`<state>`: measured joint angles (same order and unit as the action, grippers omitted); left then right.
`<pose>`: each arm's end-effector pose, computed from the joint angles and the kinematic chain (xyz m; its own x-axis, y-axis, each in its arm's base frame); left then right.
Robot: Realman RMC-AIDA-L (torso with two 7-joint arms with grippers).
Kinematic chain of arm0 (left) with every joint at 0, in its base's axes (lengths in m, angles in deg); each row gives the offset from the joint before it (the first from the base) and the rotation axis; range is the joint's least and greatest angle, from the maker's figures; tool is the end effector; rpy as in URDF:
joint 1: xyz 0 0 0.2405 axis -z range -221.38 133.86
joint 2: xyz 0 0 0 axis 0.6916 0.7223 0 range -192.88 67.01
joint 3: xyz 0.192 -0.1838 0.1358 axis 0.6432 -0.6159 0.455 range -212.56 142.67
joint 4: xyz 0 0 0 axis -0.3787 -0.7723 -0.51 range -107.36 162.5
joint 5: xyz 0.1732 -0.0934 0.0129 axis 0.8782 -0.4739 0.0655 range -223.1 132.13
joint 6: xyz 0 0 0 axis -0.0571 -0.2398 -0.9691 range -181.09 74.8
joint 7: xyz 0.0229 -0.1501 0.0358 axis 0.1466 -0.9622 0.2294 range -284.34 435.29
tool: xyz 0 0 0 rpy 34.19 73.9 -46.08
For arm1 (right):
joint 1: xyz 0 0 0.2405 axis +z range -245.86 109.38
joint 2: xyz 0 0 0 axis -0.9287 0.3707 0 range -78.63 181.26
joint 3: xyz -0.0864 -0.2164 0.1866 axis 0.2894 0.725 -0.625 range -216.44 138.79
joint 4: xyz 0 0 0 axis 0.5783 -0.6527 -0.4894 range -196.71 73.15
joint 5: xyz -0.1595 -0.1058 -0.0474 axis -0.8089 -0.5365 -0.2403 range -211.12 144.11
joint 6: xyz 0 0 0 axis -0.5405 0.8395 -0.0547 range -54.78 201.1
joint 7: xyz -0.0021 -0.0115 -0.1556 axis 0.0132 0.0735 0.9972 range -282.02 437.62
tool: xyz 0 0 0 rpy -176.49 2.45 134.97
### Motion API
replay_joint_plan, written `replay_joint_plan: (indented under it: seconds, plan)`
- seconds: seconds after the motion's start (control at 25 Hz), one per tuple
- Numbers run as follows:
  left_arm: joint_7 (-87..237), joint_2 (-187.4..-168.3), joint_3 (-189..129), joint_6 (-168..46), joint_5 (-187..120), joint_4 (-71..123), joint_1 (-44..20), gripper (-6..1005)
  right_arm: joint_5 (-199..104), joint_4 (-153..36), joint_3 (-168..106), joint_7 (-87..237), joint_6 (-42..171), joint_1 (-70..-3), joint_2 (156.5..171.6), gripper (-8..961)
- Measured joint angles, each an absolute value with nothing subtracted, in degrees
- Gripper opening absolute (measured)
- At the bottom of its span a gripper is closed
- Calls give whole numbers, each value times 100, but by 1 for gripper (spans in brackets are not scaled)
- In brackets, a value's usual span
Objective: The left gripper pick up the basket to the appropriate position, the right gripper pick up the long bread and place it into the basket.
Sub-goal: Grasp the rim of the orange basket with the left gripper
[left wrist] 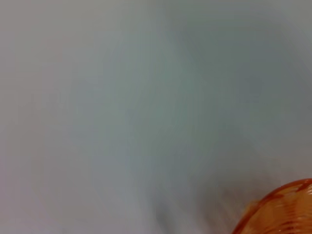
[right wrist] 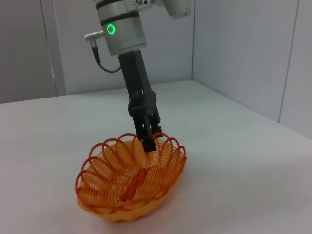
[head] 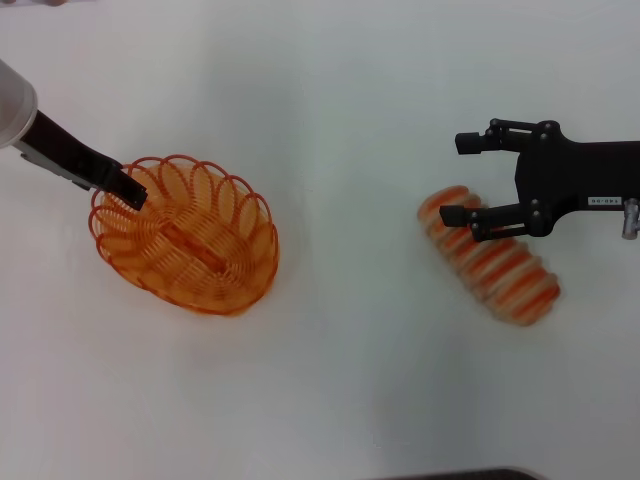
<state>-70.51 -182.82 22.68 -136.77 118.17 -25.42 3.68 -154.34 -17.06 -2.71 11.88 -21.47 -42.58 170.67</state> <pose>-0.2547 0.4140 -0.0257 0.5269 0.8367 -0.1492 0.6797 -0.5202 -0.5170 0.3076 0.3154 -0.0147 0.9092 -0.1422 -0.3912 -0.2568 -0.9314 -0.2581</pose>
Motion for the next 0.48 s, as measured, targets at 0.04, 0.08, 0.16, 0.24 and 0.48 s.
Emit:
replay_joint_plan:
  seconds: [0.04, 0.08, 0.16, 0.24, 0.48]
  plan:
    - [-7052, -18281, 2275, -13682, 11817, -2532, 372, 839, -15436, -1706, -270, 1188, -2140, -4258, 17067, 928]
    - [-7052, -18281, 2281, -13689, 11817, -2521, 375, 839, -15438, -1706, -271, 1188, -2136, -4258, 17067, 928]
    - [-7053, -18281, 2285, -13706, 11817, -2491, 389, 838, -15439, -1705, -270, 1188, -2132, -4257, 17067, 928]
    - [-7055, -18281, 2287, -13723, 11817, -2483, 396, 747, -15439, -1704, -271, 1188, -2132, -4257, 17067, 928]
    - [-7058, -18273, 2289, -13757, 11816, -2480, 405, 485, -15444, -1704, -270, 1188, -2131, -4276, 17067, 928]
